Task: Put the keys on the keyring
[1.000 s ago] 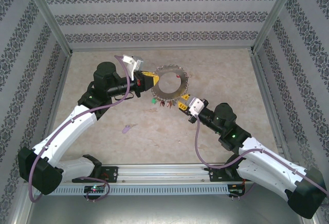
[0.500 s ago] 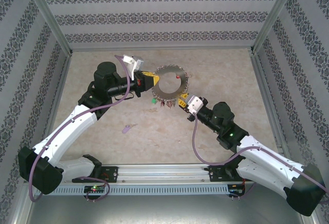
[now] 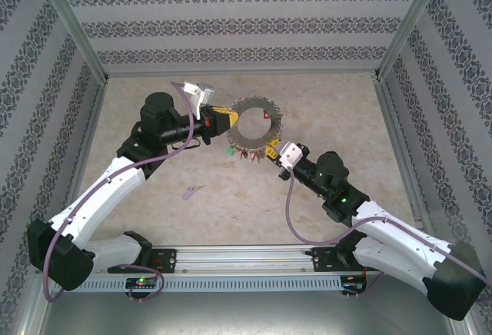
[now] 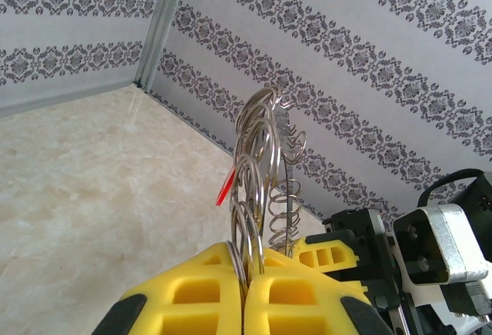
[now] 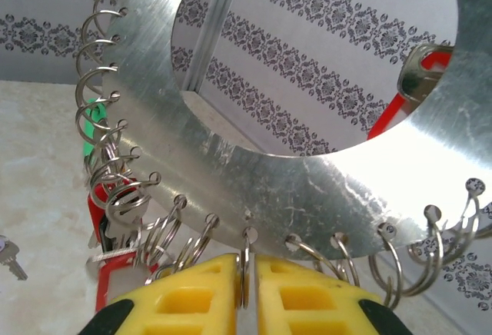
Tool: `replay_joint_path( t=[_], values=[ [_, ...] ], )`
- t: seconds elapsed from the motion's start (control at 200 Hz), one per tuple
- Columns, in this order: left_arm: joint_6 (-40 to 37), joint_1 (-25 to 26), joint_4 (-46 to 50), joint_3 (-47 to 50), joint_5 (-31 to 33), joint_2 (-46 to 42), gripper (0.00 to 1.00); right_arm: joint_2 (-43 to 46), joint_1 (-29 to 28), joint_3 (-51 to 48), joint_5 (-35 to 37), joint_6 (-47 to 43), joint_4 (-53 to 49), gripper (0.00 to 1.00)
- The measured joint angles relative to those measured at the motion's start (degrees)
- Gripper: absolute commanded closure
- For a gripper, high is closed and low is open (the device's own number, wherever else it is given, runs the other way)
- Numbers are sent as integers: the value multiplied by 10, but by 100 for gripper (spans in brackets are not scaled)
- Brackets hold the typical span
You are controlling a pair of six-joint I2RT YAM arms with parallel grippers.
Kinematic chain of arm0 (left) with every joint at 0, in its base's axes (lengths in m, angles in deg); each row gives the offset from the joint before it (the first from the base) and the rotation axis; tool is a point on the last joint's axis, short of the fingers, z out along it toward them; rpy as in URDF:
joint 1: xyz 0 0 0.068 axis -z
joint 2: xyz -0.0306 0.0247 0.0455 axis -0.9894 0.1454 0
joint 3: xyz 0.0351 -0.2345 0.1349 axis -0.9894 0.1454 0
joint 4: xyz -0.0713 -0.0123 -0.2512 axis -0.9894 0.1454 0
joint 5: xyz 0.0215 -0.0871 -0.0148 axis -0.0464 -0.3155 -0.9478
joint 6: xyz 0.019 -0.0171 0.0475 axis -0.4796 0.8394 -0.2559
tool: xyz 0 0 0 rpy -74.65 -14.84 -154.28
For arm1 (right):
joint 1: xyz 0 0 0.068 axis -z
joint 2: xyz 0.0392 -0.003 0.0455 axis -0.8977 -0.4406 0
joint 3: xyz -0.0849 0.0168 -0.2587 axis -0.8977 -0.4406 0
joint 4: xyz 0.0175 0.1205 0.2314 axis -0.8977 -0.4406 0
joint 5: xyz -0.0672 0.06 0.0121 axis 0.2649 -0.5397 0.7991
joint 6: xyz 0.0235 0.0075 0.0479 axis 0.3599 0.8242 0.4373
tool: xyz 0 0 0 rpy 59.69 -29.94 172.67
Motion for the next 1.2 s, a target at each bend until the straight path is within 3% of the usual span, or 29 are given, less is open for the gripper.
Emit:
replay_joint_path(
  t=[0.325,0.38,0.709,0.889,1.199],
  values=[
    [6,0,-4,0,0,0,100,0,0,0,2,3,6,93],
    [9,0,-4,0,1,0,100,0,0,0,2,3,6,100],
    [63,0,-21,24,48,0,97,0,0,0,17,8,-8,100],
    [121,0,-46,75,75,1,89,-1,12,19,2,29,-81,100],
    [250,0,-126,169,110,53,74,-47,59,80,-102,81,-227,100]
  ],
)
